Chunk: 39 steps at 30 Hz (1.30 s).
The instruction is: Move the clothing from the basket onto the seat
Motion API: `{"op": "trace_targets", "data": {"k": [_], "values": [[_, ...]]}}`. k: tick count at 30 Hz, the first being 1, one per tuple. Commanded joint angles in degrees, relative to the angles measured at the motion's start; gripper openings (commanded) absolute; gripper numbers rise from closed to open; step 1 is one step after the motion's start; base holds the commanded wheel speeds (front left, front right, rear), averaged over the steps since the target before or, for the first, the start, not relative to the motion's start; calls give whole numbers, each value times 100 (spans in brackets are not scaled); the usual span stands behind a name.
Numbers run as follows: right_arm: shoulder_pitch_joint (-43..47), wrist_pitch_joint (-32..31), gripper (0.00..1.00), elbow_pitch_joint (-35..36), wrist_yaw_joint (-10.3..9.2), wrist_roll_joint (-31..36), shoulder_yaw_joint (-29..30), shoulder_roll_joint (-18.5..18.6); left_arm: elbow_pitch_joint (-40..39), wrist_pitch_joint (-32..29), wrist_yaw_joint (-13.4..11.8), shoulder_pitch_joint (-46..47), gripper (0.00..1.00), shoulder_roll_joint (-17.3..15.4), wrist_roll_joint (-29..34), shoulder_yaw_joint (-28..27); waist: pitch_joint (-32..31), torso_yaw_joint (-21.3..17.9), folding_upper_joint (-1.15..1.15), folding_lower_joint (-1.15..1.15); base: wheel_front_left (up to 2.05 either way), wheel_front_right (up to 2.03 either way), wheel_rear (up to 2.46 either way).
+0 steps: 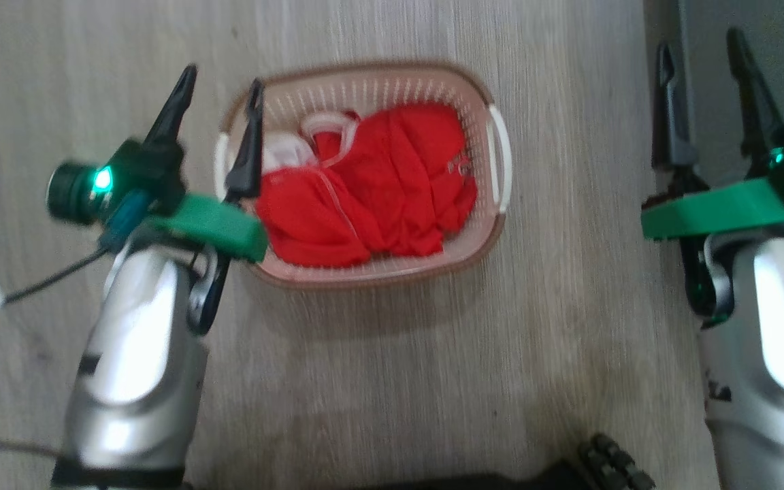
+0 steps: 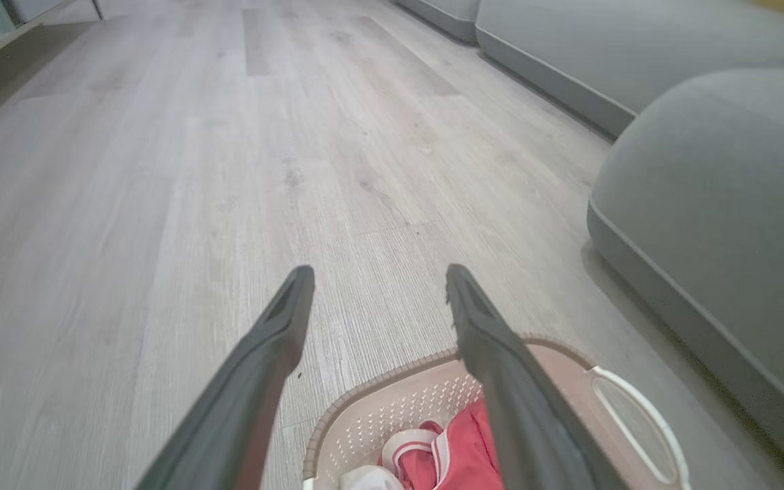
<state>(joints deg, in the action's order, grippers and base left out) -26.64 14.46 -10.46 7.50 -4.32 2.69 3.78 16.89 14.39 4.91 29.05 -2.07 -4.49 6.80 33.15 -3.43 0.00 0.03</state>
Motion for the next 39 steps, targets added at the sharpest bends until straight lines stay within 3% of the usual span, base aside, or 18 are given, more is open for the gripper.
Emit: {"op": "trace_targets", "data": {"k": [1, 7, 12, 20, 30, 39], "values": [[-82, 54, 100, 229, -1, -44, -145, -67, 16, 61, 9, 267, 100, -98, 193, -5, 773, -245, 0, -3, 0, 0, 0], [-384, 54, 100, 310, -1, -230, -422, -87, 1353, -58, -2, 1330, 100, -140, 964, 702, 1209, -535, 0, -3, 0, 0, 0], [-492, 54, 100, 415, -1, -518, -671, -89, 2539, -771, 55, 2212, 100, -178, 1470, 1188, 1479, -820, 0, -3, 0, 0, 0], [-509, 54, 100, 603, -1, -944, -914, -90, 4045, -2188, 71, 3170, 100, -358, 1833, 1445, 1792, -1259, 0, -3, 0, 0, 0], [-500, 54, 100, 738, -1, -1417, -1356, -90, 5091, -3051, -53, 3690, 100, -878, 1940, 1508, 2065, -1795, 0, -3, 0, 0, 0], [-305, 54, 100, 880, -1, -1920, -1459, -90, 5439, -3314, -109, 3722, 100, -1336, 1974, 1619, 2234, -2241, 0, -3, 0, 0, 0]]}}
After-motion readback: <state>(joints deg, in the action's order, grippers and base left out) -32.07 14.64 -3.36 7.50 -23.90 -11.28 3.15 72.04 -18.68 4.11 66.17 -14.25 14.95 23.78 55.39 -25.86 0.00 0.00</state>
